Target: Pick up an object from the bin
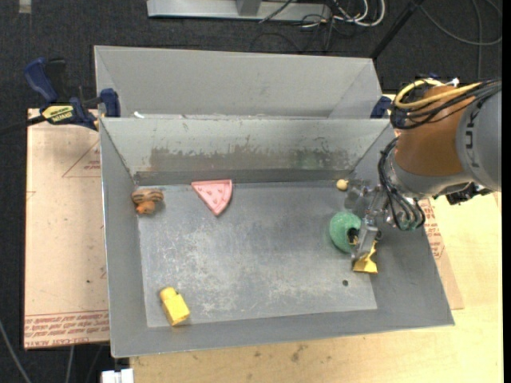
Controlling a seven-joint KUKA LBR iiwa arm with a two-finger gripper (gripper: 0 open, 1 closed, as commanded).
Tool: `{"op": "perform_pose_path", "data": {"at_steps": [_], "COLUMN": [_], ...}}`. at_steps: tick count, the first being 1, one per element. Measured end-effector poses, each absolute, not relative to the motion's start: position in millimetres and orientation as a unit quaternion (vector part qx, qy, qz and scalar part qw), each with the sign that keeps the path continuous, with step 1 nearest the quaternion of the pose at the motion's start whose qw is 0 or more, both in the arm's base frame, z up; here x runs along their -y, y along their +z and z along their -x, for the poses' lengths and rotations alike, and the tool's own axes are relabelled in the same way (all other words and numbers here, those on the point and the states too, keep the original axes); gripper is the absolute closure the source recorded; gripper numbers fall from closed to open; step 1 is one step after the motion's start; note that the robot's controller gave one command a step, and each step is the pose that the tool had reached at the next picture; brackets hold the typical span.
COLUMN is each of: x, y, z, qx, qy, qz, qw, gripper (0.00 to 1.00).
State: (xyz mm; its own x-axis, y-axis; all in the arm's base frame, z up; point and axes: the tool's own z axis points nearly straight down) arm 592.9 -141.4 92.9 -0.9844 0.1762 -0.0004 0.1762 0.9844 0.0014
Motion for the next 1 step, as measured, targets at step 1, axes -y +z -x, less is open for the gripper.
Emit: {"op": "perform_pose_path", "data": {"at_steps": [1], "x": [145.8], "y": [103.4], "z": [-591.9], "qx": [-0.989], "qy": [0.000], "qz": [-0.151], "qw": [0.002], "gripper": [0.00]}}
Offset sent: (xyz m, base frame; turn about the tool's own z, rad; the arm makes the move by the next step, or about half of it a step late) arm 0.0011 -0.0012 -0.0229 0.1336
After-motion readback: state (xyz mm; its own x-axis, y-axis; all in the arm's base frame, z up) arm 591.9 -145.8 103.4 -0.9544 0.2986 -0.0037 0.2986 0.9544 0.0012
